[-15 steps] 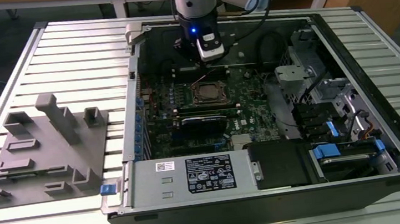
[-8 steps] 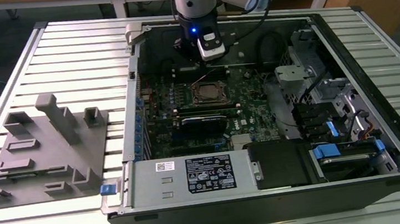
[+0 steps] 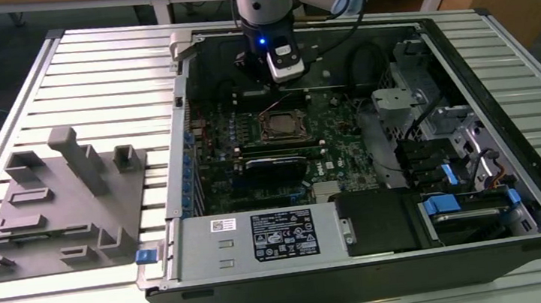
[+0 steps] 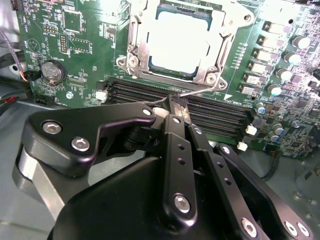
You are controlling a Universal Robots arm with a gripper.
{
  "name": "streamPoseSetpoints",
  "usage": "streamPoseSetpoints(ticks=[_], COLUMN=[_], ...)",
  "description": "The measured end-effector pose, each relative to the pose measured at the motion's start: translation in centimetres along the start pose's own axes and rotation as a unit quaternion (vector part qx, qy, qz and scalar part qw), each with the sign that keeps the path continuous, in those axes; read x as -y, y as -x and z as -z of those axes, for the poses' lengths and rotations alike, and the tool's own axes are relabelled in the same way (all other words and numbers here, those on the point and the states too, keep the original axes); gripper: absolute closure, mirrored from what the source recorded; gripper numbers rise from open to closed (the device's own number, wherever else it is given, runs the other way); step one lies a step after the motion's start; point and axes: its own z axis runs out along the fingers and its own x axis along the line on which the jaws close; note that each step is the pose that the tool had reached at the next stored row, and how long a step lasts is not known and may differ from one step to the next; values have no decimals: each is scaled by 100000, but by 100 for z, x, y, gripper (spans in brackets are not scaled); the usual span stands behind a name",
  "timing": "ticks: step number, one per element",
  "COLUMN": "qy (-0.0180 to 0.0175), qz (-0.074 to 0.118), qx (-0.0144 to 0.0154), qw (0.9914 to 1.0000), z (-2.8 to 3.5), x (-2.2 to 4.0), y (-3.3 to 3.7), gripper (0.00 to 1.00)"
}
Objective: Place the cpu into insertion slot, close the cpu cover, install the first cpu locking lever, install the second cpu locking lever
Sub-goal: 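Install the first cpu locking lever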
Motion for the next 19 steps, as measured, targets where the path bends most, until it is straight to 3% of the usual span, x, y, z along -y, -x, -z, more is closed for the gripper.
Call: streamPoseSetpoints(ticks=[19], qy=[-4], qz=[-4], qx=[-3], qw=[100000], z=[-56], x=[5], y=[-3], gripper=[89])
